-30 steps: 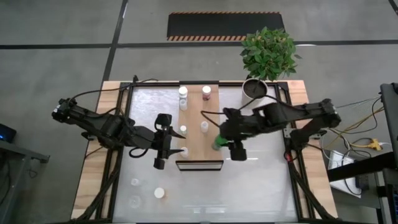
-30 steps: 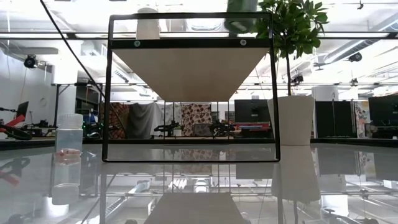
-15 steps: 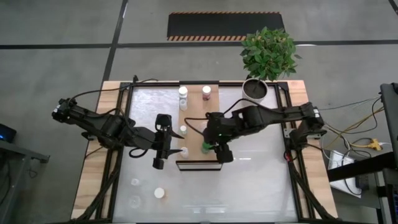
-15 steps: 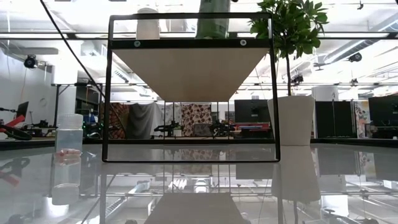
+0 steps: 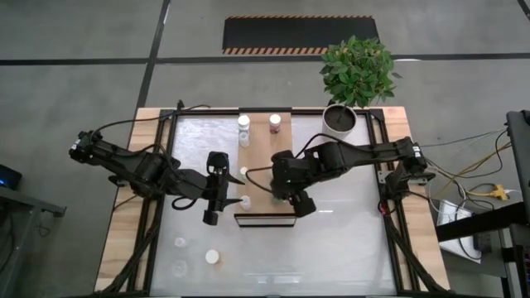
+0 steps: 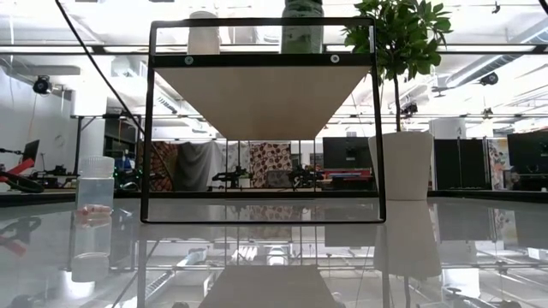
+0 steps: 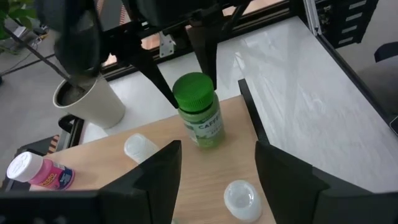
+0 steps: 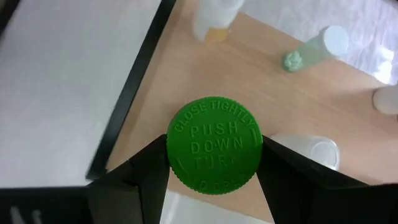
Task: Pick and place medicine bottles onto shelf by color
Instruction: Put the green pill bottle on the shelf, then put the transparent pill bottle on the shelf
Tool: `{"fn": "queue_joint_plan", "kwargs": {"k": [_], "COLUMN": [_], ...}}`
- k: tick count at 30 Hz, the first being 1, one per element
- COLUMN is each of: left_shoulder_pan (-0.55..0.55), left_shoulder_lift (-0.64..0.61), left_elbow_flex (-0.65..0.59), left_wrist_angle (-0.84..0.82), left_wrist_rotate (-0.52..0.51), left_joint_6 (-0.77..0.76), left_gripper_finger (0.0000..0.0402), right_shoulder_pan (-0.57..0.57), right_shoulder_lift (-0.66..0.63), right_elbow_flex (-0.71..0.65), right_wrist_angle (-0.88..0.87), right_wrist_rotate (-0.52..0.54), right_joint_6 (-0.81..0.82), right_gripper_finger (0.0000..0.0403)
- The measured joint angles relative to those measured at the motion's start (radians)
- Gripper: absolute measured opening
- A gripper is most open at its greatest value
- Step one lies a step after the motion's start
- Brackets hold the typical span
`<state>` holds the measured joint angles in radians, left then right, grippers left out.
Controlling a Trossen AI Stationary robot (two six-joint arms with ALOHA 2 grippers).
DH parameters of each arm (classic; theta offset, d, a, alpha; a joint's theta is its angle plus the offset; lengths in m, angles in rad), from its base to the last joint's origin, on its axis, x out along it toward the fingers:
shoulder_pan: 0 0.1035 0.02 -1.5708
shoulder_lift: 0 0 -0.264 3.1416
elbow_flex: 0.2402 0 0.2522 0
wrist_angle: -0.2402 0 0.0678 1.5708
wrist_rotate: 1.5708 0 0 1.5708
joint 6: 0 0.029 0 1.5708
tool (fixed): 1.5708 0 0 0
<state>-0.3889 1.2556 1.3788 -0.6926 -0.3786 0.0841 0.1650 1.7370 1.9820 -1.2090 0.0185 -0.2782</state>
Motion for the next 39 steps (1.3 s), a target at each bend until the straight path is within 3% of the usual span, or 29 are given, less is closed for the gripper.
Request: {"fn": "queue_joint_plan", "kwargs": {"k": [11, 22, 30, 39], "left_shoulder_pan": [0.0, 0.0, 0.0, 0.0], "left_shoulder_lift": [0.0, 0.0, 0.0, 0.0], "left_elbow_flex": [0.0, 0.0, 0.0, 0.0], "left_wrist_angle": [0.0, 0.002, 0.003, 0.003], "left_wrist_rotate": [0.0, 0.0, 0.0, 0.0], "left_joint_6": [0.0, -0.001, -0.002, -0.006], "left_gripper_finger": [0.0187, 0.0187, 0.0187, 0.0187], "right_shoulder_pan": [-0.009, -0.016, -0.015, -0.017], "right_shoulder_lift": [0.0, 0.002, 0.002, 0.0], "right_elbow_flex": [-0.005, -0.029, -0.036, -0.003], "right_wrist_angle": [0.009, 0.042, 0.064, 0.067], "right_wrist_rotate": [0.0, 0.0, 0.007, 0.008], "right_joint_6": [-0.054, 0.161, 0.301, 0.321], "right_gripper_finger": [0.0203, 0.0204, 0.0251, 0.0287]}}
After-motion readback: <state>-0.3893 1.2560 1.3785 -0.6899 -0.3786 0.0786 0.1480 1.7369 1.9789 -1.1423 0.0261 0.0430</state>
